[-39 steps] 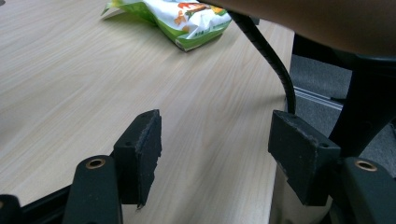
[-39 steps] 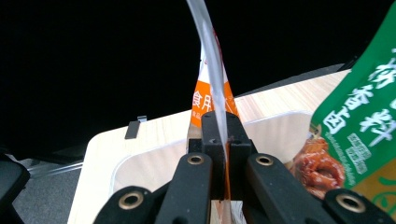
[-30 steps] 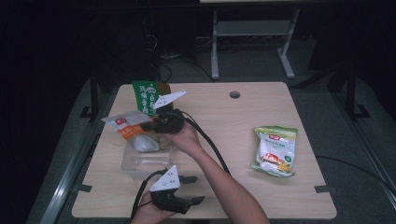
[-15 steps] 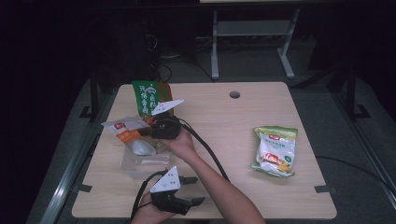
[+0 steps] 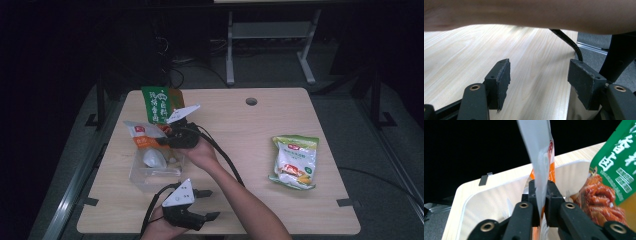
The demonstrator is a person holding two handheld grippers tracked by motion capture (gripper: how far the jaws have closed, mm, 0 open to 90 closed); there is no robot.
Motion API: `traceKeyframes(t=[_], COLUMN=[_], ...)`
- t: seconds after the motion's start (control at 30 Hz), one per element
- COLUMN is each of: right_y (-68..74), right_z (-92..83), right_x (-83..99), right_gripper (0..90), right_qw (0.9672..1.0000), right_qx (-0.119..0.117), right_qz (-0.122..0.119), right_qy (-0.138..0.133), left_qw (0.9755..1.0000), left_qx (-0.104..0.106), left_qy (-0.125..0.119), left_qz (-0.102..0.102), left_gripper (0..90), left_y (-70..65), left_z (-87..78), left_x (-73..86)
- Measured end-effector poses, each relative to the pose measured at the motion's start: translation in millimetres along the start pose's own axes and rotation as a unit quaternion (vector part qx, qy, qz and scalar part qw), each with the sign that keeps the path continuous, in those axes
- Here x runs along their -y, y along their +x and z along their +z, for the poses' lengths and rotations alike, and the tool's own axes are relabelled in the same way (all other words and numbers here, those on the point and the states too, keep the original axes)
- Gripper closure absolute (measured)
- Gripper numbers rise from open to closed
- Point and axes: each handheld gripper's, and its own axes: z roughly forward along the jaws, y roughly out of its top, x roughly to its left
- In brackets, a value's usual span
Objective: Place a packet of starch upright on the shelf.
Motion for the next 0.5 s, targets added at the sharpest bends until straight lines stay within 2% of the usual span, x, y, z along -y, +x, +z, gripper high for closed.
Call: traceKeyframes(t=[0.27,0.5], right_y=[-1.7,-6.6], right_z=[-4.9,-8.3], right_x=[9.3,15.4], right_gripper=[89.3,88.7], right_qw=[0.9999,0.9996], right_qx=[-0.009,-0.008], right_qz=[0.007,0.014], right_qy=[0.008,0.021], left_qw=[1.0,0.9999], left_qx=[-0.005,-0.008], left_qy=[0.002,0.006], left_qz=[-0.005,0.0], left_gripper=[34.4,34.4], left_y=[0.2,3.8], left_z=[1.6,2.4], left_x=[1.2,1.8])
